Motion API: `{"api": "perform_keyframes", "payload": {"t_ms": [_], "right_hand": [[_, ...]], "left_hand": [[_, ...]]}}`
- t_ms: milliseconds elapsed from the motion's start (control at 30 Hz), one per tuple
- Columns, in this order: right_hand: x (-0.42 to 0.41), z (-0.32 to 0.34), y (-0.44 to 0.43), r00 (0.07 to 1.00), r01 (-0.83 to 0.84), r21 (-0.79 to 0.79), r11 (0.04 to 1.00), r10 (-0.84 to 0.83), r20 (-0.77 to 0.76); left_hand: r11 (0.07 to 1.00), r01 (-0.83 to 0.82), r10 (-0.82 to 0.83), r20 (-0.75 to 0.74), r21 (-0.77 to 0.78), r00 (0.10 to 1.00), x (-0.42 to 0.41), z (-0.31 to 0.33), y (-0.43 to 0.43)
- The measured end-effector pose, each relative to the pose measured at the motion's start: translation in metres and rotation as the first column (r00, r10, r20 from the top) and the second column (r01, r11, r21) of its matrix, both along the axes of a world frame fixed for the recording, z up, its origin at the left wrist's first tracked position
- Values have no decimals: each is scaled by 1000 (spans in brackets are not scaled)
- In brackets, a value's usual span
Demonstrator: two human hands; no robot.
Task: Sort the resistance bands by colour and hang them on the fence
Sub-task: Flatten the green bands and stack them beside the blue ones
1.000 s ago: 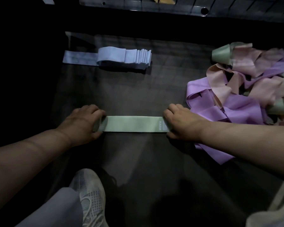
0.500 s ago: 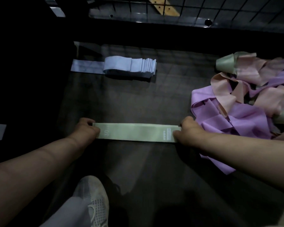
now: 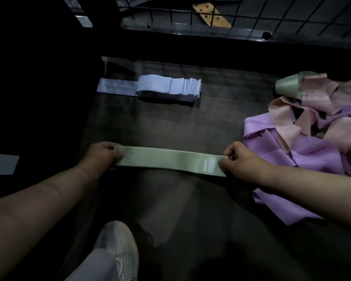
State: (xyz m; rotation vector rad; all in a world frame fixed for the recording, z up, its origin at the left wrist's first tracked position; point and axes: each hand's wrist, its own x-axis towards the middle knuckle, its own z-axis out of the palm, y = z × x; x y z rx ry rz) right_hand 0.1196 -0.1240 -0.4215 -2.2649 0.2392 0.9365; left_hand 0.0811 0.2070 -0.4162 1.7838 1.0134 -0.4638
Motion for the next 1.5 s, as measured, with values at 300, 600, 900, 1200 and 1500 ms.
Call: {"api": "perform_keyframes", "payload": {"t_ms": [300, 600, 900, 1200, 1500], "right_hand": [[11, -3, -3, 779, -579, -268, 770, 619, 94], [6, -10, -6, 654, -657, -303, 690, 722, 226], [10, -13, -2, 649, -680, -278, 678, 733, 201], [3, -14, -27, 600, -610, -400, 685, 728, 331], [58, -1, -112, 898, -267, -544, 796, 410, 159]], "left_hand": [[753, 499, -495, -132, 429, 859, -1, -15, 2], [408, 761, -835, -131, 504, 534, -7, -23, 28], [279, 827, -911, -137, 489, 389, 0, -26, 44], [141, 769, -904, -235, 624, 356, -13, -43, 52], [275, 619, -891, -46, 736, 451, 43, -15, -69]]}}
